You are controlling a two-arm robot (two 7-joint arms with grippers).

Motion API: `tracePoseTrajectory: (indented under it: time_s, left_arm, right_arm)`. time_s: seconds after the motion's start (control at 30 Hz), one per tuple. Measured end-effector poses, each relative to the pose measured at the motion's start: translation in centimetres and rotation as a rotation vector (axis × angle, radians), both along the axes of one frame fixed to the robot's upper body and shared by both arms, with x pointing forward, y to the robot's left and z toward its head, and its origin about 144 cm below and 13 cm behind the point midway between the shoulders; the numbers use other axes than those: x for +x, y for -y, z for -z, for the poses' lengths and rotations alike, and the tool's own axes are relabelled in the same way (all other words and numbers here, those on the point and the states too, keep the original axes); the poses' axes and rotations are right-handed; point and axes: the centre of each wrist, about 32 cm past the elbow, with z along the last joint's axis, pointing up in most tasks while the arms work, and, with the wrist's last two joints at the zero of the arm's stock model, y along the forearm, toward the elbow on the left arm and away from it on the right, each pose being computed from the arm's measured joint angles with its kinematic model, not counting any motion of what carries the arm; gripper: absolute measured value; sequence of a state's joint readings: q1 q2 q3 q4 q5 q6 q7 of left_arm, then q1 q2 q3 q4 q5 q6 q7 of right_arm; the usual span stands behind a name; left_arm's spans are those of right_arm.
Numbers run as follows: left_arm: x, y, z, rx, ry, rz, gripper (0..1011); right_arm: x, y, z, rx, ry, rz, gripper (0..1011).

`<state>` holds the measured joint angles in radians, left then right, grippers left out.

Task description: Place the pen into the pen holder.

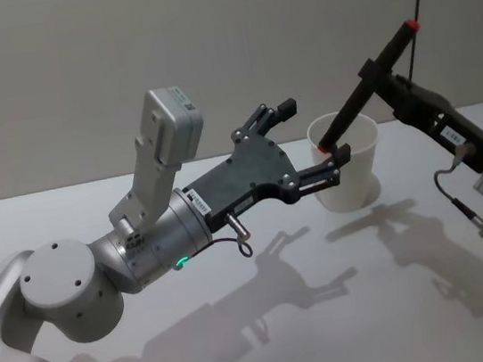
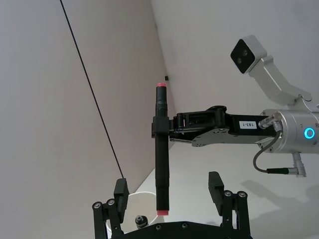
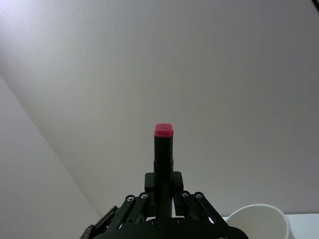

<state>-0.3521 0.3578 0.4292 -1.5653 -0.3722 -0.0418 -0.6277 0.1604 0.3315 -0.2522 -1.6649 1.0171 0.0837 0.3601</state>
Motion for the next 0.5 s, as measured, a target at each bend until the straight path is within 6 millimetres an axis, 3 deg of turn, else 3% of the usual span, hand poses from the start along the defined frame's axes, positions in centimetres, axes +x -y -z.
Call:
tracePoseTrajectory:
  time_s: [0.5]
  left_arm:
    - [0.0,0.0,0.0,0.000,0.000,0.000,1001]
  right_arm:
    - [1.2,0.9,-0.1,-0.211,0.113,0.122,189]
